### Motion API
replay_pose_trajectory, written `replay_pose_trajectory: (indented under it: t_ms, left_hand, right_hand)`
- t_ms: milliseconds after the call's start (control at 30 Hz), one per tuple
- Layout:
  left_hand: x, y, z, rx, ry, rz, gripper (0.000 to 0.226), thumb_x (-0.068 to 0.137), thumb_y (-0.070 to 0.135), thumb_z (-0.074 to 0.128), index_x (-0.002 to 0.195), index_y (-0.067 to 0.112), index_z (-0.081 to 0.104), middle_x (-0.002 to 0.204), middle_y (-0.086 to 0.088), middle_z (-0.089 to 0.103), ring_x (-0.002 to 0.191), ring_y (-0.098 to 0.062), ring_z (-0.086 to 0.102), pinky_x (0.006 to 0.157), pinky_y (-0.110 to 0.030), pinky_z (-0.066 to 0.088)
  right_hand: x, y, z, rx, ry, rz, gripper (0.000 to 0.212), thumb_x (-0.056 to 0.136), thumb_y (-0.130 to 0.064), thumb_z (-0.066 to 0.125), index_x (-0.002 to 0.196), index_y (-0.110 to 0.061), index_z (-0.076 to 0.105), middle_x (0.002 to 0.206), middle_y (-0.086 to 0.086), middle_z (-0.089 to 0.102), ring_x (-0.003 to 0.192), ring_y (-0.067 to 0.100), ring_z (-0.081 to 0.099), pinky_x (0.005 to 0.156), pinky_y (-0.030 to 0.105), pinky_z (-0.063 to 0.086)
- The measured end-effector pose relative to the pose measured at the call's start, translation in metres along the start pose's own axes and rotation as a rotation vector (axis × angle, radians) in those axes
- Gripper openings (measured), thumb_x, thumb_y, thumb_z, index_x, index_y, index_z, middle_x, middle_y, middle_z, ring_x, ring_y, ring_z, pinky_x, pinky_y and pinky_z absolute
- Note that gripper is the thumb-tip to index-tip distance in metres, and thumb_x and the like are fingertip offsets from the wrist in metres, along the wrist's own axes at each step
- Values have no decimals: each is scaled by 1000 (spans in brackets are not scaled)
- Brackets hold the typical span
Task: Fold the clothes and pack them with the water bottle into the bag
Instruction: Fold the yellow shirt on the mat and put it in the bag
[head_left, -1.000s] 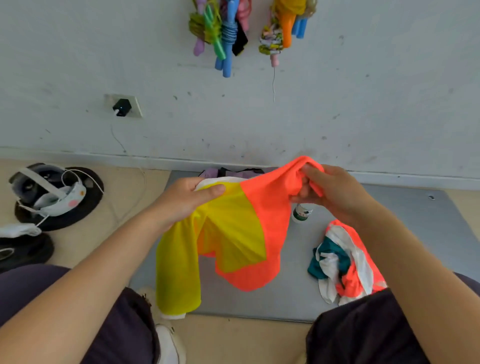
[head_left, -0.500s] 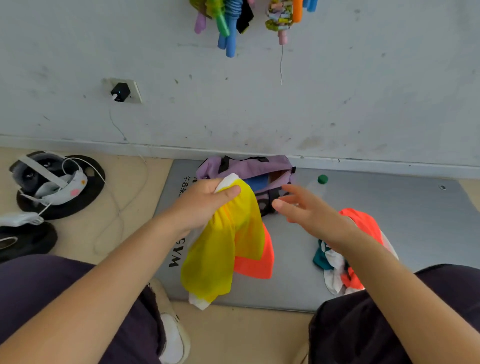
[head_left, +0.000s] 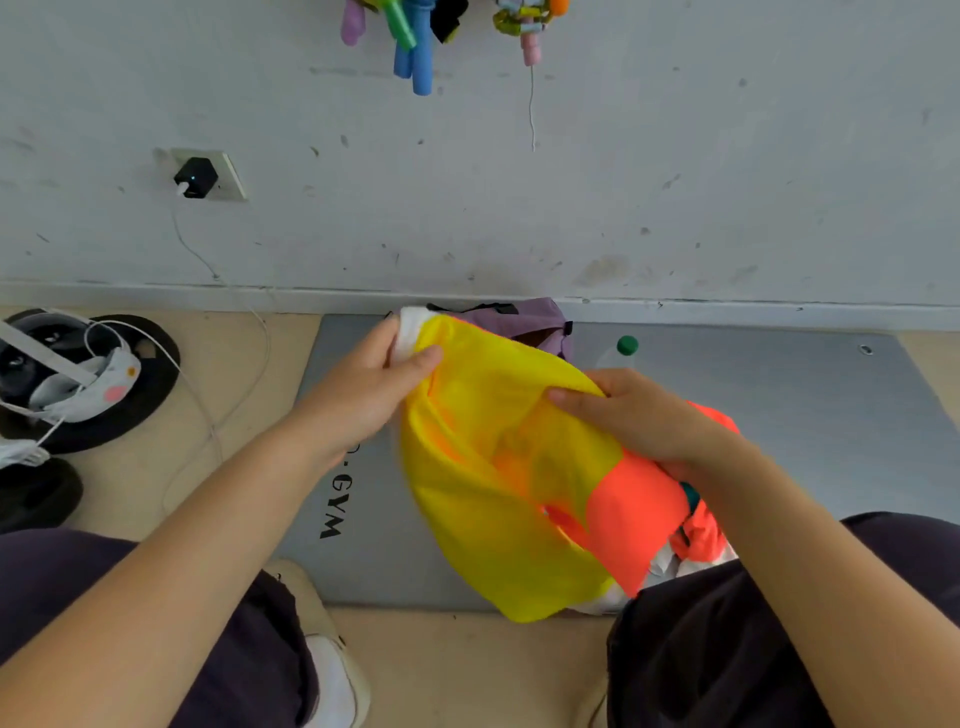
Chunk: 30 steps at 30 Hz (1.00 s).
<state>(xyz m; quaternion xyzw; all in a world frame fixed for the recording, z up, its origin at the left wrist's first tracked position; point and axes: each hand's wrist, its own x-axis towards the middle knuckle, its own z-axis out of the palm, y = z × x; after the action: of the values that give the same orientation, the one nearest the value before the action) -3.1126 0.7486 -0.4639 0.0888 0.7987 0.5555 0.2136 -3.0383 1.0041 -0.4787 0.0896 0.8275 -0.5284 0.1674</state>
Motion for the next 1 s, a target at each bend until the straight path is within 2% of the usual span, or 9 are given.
replay_pose_trajectory:
  t_ms: [100,233,333,467,600,733,867,933,1000]
  left_hand:
    - [-9,0,17,174,-13,26,64,77,66,67,127,31,51,117,14,59,106,-3,58,76,-14,44]
    - [-30,-1,51,-85,-550,-6,70,63,54,77,125,37,50,116,15,67,109,-2,64,84,-19,52]
    - [-32,-15,73,-145,-352,-69,52,68,33,87,114,28,63,106,10,74,99,-9,69,88,-34,57]
    - [-21,-18,67,-142,-168,-66,7,84,26,75,88,21,72,85,6,76,75,-6,69,72,-28,54]
    - [-16,-12,45,-155,-368,-99,16,79,30,75,90,20,77,89,-2,76,78,-13,69,66,-23,53]
    - [-10,-7,27,-222,-584,-155,24,75,26,83,94,13,76,91,-6,73,80,-17,68,67,-25,55]
    - [-8,-4,14,-153,-732,-135,22,65,25,84,83,20,73,81,-2,70,70,-13,66,61,-24,54]
    - [-7,-4,7,45,-709,-90,25,64,29,87,80,20,70,77,0,70,68,-12,65,60,-23,51]
    - [-3,-7,-1,283,-631,-51,25,64,34,89,76,23,70,71,8,68,64,-6,62,59,-20,46]
  right_hand:
    - [-3,-5,11,401,-72,58,39,84,-42,65,93,-4,70,95,12,74,88,25,70,76,35,58]
    - [-5,-10,28,749,-117,26,25,82,-25,62,89,-1,62,80,13,68,69,20,66,64,28,57]
    - [-3,-14,23,870,-55,-43,16,83,-16,61,96,-7,58,82,10,64,70,17,63,66,30,57]
    - [-1,-12,14,523,69,18,39,91,-27,64,121,-3,54,98,13,63,81,21,63,72,38,56]
    - [-5,-9,18,151,330,-121,61,80,-45,74,130,-24,45,112,3,61,97,15,64,84,35,55]
    - [-16,-12,17,-94,-106,-373,74,74,-39,82,138,-38,46,137,-21,50,129,-4,43,98,10,37]
    - [-15,-12,23,25,-166,-329,42,78,-18,78,119,-16,66,108,-6,69,100,3,64,85,18,50]
    - [-16,-13,19,97,-116,-267,19,82,-22,73,96,-9,71,73,-6,65,67,5,59,62,18,48]
    - [-15,-11,11,154,-78,-180,26,80,-35,71,85,-10,70,66,-2,63,61,8,59,57,21,48]
